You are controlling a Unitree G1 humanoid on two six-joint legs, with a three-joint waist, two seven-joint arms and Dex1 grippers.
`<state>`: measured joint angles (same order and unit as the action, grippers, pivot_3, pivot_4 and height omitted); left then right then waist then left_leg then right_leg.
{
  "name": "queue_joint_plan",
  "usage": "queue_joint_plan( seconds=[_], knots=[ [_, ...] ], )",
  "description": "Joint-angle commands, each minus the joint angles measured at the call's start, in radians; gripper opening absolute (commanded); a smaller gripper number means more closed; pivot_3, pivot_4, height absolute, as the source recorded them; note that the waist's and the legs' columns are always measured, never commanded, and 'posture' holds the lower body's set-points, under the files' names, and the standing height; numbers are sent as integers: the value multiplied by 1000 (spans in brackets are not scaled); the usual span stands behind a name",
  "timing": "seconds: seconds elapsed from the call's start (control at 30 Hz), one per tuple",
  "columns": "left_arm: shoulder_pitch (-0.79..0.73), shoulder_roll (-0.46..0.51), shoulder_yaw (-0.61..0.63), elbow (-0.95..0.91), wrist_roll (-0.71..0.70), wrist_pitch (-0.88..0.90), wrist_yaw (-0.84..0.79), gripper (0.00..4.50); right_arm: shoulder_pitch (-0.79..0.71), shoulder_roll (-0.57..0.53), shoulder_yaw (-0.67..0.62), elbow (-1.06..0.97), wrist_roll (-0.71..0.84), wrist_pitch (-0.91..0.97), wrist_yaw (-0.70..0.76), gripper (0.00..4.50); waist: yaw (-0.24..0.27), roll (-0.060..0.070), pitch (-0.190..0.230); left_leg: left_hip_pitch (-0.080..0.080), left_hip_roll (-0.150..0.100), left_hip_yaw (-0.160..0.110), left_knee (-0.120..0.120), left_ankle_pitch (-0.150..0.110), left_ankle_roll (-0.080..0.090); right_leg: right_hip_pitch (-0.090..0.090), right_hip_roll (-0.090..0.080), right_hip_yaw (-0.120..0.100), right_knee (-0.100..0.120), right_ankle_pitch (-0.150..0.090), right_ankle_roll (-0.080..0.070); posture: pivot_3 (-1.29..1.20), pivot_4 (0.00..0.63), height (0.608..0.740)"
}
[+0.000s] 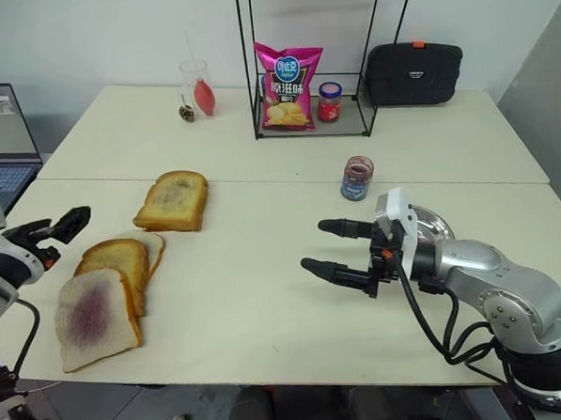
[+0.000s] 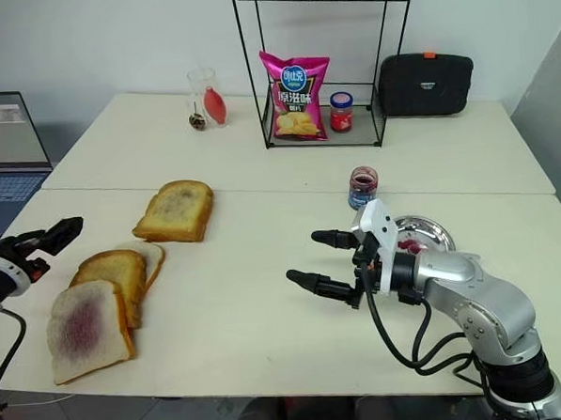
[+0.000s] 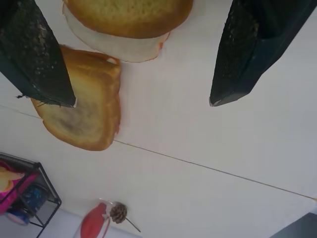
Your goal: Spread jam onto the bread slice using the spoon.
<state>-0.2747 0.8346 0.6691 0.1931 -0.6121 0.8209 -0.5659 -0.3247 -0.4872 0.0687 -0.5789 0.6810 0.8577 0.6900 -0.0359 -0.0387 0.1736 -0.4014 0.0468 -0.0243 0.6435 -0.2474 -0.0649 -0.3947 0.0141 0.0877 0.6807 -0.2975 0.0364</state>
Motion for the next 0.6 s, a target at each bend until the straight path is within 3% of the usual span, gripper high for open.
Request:
queue_joint_plan(
  seconds=[0.03, 0.17, 0.3, 0.4, 0.6],
  knots=[
    [79, 77, 48, -56, -38, 71, -71, 4484, 15, 2, 0, -26, 12, -21, -8, 4500, -10, 0, 0, 0, 0, 0, -1, 0, 0, -1, 0, 0, 0, 0, 0, 0, 150, 740],
    [322, 129, 248, -130, -100, 221, -159, 4484, 19, -13, -31, -62, 95, 22, 5, 4500, -32, 0, 0, 0, 2, -1, -4, 0, 0, -5, -1, 3, 1, 0, 0, 0, 150, 740],
    [555, 75, 372, -200, -156, 311, -237, 4484, 19, -49, -44, -80, 147, 44, 20, 4500, -39, 0, 0, -1, 3, -1, -7, 0, 0, -9, -3, 5, 2, -1, -1, 0, 150, 740],
    [659, -4, 343, -215, -151, 271, -273, 4484, 12, -68, -41, -70, 164, 47, 28, 4500, -37, 1, 1, 0, 2, -1, -9, 0, 0, -9, -5, 4, 2, -1, -2, 0, 150, 740],
    [633, -42, 244, -194, -122, 206, -268, 4484, -14, -72, -31, -56, 184, 55, 17, 4500, -15, -2, -1, 2, 1, 0, -5, 1, 1, -9, -5, 2, 1, -6, -3, 0, 150, 740]
  ],
)
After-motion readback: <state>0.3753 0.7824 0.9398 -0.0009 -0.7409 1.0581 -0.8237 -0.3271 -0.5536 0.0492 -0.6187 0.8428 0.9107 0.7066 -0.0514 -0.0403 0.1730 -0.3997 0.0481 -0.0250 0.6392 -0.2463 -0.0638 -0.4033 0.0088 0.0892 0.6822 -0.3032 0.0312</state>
